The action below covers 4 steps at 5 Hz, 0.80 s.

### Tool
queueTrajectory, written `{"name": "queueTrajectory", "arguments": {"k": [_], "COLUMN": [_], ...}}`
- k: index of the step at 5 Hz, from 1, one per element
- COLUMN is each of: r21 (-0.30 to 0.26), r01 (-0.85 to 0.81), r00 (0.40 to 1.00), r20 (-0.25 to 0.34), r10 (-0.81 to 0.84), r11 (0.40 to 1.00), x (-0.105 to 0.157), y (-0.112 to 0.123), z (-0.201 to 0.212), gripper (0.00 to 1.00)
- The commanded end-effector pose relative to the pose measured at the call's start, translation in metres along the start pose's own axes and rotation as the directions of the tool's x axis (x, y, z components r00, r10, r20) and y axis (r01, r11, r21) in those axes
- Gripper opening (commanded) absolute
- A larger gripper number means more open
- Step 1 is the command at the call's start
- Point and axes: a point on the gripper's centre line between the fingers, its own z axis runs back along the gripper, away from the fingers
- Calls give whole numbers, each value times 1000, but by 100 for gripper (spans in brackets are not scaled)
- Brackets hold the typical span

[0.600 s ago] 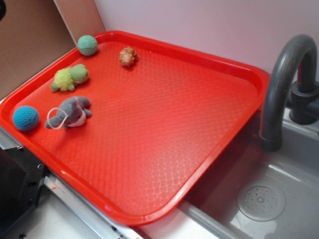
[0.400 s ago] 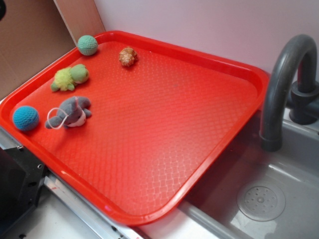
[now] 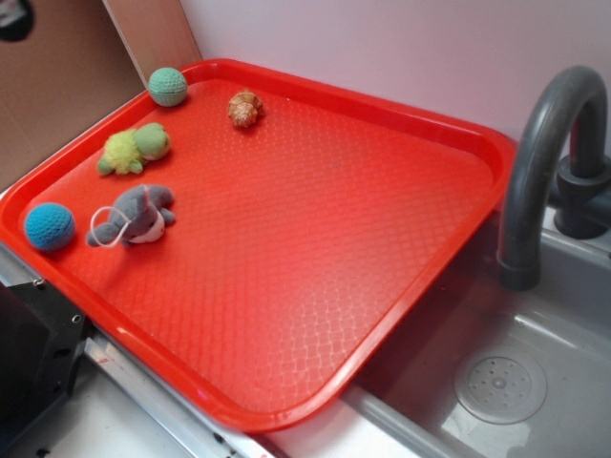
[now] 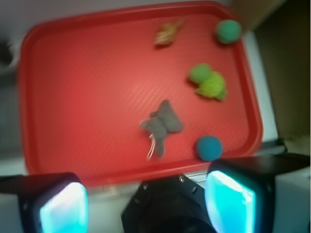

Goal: Grab the shell.

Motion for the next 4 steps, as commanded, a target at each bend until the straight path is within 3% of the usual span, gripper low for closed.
{"name": "queueTrajectory", "arguments": {"k": [1, 2, 3, 4], "r21": [22, -3, 38, 4], "r01": [-481, -466, -470, -448], "r00": [869, 876, 859, 865], "r20": [149, 136, 250, 255], "r10": [472, 462, 447, 432], "r11": [877, 885, 882, 894], "x": [95, 138, 159, 173], "y": [36, 47, 51, 47], "z": [-46, -76, -98, -123], "gripper": [100, 100, 100, 100]}}
